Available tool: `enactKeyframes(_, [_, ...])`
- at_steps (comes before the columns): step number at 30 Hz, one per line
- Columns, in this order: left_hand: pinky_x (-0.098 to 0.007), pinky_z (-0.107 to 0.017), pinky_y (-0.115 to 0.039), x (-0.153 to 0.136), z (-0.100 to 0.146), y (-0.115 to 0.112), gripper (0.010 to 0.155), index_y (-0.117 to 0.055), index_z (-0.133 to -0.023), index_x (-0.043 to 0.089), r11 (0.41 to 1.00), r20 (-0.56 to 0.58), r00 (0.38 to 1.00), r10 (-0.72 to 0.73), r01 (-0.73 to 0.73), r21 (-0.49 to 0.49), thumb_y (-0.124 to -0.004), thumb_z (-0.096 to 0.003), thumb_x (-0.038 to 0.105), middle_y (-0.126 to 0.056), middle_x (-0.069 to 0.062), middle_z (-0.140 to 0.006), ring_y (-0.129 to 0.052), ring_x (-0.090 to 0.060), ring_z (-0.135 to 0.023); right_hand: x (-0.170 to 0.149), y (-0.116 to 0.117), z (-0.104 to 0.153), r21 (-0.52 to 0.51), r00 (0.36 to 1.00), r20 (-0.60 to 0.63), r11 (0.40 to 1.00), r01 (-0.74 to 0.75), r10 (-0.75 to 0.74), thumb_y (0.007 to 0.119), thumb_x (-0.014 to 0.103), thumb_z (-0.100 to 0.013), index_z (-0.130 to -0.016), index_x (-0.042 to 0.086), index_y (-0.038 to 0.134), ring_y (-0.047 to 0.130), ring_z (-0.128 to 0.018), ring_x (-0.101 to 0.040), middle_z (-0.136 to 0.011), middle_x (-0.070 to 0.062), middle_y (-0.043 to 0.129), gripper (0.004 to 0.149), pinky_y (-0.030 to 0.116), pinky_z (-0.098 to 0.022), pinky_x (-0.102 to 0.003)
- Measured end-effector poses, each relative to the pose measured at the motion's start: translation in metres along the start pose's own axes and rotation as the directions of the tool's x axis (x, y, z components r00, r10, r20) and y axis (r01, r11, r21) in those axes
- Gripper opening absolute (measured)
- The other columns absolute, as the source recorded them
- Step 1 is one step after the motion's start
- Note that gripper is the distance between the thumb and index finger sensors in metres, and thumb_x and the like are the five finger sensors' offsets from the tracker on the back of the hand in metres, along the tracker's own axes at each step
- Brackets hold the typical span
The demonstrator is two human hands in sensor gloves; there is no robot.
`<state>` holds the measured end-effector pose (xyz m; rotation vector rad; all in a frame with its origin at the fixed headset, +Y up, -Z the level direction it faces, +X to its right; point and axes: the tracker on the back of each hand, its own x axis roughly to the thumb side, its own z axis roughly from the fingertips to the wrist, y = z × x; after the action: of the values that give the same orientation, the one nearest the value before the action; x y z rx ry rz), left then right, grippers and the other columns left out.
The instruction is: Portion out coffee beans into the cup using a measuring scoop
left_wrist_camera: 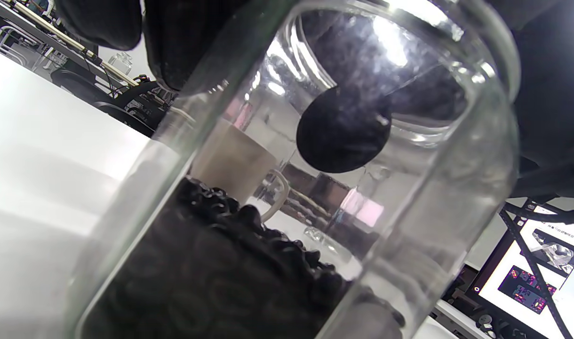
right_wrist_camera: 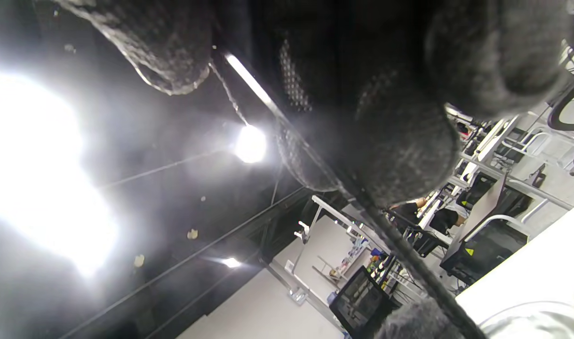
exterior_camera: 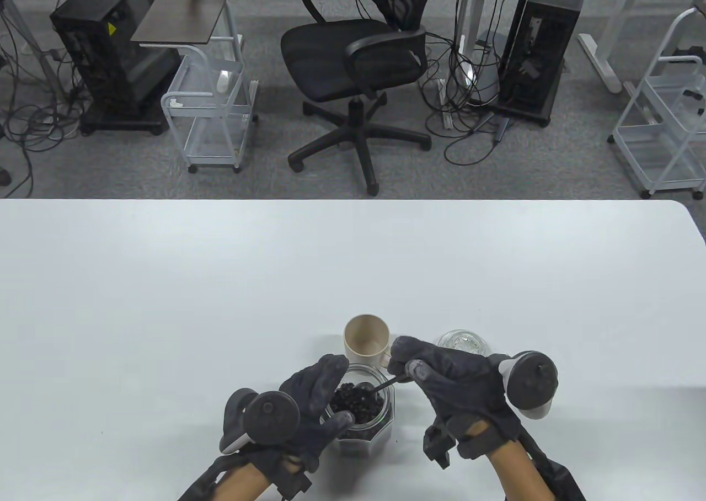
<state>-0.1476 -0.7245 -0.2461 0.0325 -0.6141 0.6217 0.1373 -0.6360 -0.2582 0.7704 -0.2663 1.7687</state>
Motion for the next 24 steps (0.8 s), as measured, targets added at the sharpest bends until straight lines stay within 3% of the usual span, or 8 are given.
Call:
enactKeyframes(12, [-0.072, -0.068, -0.054, 0.001, 0.0, 0.0, 0.092, -0.04, -0.112, 0.014, 1.0, -0.003, 1.0, 0.001, -0.001, 0.0, -0.054, -0.0417, 0.073, -0.054, -0.022, -0.115, -0.069, -0.055, -0.1, -0.007, 0.022, 0.001, 0.111, 0.976, -0.022, 0.971, -0.211, 0.215, 0.077, 0.037, -0.052, -0.088, 0.007, 0.082, 0.103, -0.052, -0.05, -0.071, -0.024, 0.095, 0.047, 0.082, -0.035, -0.056])
enactKeyframes(17, [-0.072, -0.068, -0.054, 0.0, 0.0, 0.0, 0.092, -0.039, -0.112, 0.014, 1.0, -0.005, 1.0, 0.002, -0.002, -0.002, -0.054, -0.0418, 0.073, -0.054, -0.022, -0.116, -0.069, -0.055, -0.1, -0.019, 0.028, 0.002, 0.131, 0.977, -0.088, 0.975, -0.18, 0.192, 0.077, 0.036, -0.051, -0.084, 0.006, 0.084, 0.102, -0.047, -0.05, -0.068, -0.024, 0.095, 0.045, 0.081, -0.033, -0.056])
enactKeyframes(22, [-0.072, -0.068, -0.054, 0.001, 0.0, 0.0, 0.092, -0.04, -0.112, 0.014, 1.0, -0.003, 1.0, 0.0, 0.0, 0.0, -0.054, -0.0417, 0.073, -0.054, -0.022, -0.115, -0.069, -0.055, -0.1, -0.023, 0.03, 0.002, 0.165, 0.947, -0.109, 0.945, -0.282, 0.302, 0.076, 0.038, -0.051, -0.079, 0.007, 0.086, 0.104, -0.04, -0.046, -0.062, -0.022, 0.097, 0.043, 0.082, -0.029, -0.053])
enactKeyframes(24, [-0.072, -0.068, -0.054, 0.001, 0.0, 0.0, 0.092, -0.04, -0.112, 0.014, 1.0, -0.004, 1.0, 0.0, 0.0, 0.001, -0.054, -0.0417, 0.073, -0.054, -0.022, -0.115, -0.069, -0.055, -0.1, -0.026, 0.03, 0.002, 0.128, 0.954, -0.148, 0.962, -0.242, 0.26, 0.076, 0.037, -0.051, -0.077, 0.007, 0.087, 0.104, -0.037, -0.046, -0.06, -0.023, 0.098, 0.041, 0.083, -0.026, -0.052])
